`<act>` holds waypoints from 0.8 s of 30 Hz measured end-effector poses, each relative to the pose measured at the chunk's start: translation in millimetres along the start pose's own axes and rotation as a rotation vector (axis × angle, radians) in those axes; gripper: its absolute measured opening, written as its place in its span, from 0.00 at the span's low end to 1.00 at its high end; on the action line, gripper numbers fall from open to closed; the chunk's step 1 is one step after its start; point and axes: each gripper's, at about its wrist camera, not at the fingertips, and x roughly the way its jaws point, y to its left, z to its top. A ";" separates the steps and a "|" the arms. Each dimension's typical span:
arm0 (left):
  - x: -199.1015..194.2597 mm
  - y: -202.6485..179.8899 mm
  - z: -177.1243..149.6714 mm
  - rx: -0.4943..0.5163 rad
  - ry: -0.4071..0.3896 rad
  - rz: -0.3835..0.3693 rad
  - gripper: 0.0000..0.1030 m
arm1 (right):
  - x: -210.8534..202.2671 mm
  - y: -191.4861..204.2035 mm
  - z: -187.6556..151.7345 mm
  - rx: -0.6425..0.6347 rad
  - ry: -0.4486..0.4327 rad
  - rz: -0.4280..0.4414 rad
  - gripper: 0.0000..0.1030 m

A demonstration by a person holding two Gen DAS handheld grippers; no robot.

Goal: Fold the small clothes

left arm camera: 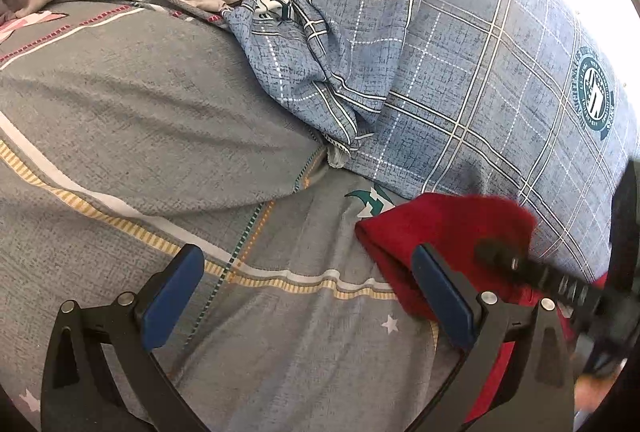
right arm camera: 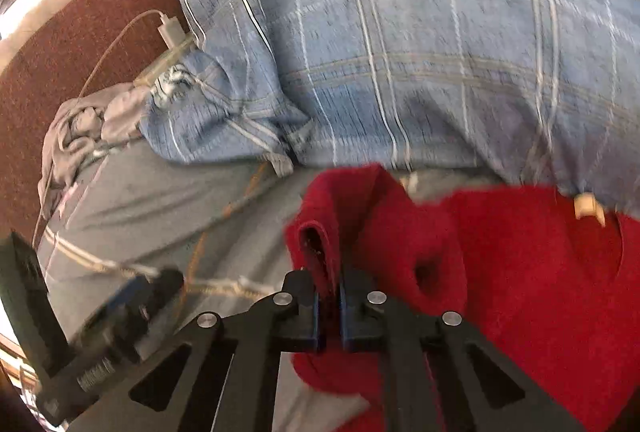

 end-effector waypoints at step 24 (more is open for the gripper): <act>4.3 -33.1 -11.6 0.114 -0.036 0.064 1.00 | -144.1 89.8 88.7 -0.172 -0.233 0.330 0.04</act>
